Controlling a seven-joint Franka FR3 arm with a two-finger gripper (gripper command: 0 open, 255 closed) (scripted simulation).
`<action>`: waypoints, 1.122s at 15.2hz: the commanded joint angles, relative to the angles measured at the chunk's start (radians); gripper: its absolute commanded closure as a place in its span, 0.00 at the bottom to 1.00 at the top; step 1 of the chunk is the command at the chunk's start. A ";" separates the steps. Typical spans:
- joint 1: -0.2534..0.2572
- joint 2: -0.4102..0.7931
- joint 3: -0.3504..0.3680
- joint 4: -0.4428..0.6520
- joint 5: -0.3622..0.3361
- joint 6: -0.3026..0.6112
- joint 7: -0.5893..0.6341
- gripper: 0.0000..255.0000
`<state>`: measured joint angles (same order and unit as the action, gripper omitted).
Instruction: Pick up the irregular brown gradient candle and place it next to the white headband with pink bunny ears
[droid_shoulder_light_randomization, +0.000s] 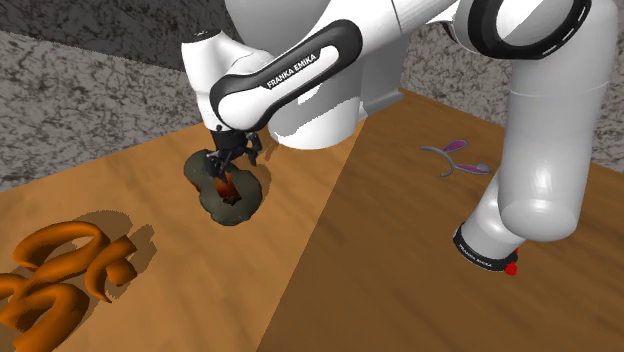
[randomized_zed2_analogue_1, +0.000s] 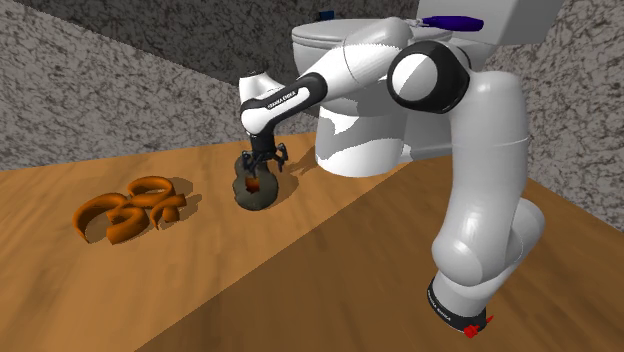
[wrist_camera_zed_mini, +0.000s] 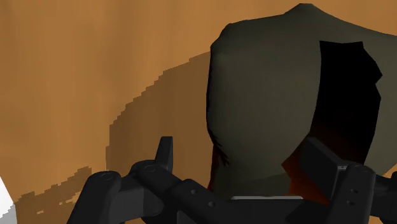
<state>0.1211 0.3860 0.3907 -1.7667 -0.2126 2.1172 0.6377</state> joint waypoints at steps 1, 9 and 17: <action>0.002 0.018 -0.005 -0.011 -0.010 0.028 0.005 0.00; 0.002 0.018 -0.005 -0.011 -0.010 0.028 0.005 0.00; 0.003 0.018 -0.004 -0.010 -0.010 0.028 0.007 1.00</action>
<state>0.1237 0.4023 0.3860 -1.7751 -0.2227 2.1460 0.6447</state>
